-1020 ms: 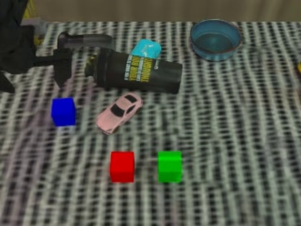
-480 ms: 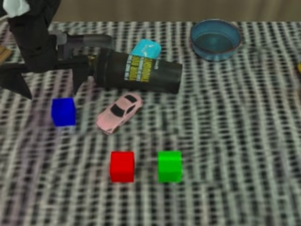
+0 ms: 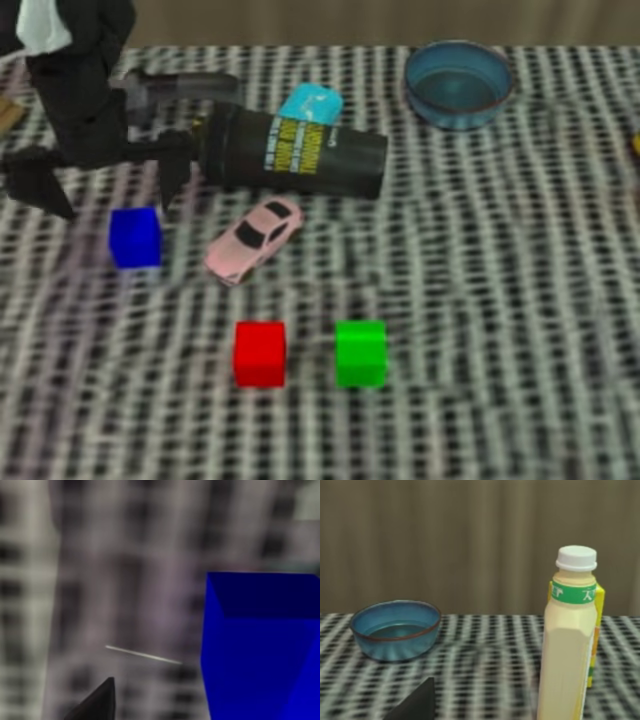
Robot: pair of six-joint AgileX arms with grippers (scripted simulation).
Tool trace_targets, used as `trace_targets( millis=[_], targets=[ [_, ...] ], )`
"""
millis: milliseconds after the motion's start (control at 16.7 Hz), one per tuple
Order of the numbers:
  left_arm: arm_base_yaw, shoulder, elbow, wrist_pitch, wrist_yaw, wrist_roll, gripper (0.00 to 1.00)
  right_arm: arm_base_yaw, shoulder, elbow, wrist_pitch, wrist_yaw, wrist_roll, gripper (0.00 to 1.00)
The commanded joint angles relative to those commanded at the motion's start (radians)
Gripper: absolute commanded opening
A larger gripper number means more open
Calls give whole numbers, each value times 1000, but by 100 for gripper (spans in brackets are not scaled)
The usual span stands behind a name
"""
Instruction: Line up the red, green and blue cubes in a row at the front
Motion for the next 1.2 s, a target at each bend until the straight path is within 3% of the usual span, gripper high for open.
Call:
trace_targets(
  millis=[300,600,1200],
  targets=[
    [-1,62,-111,179,1,-1,100,0,0,0,0,0,0,100],
    [-1,69,-121,192,1,-1,100,0,0,0,0,0,0,100],
    [-1,69,-121,192,1,-1,25,0,0,0,0,0,0,100]
  ],
)
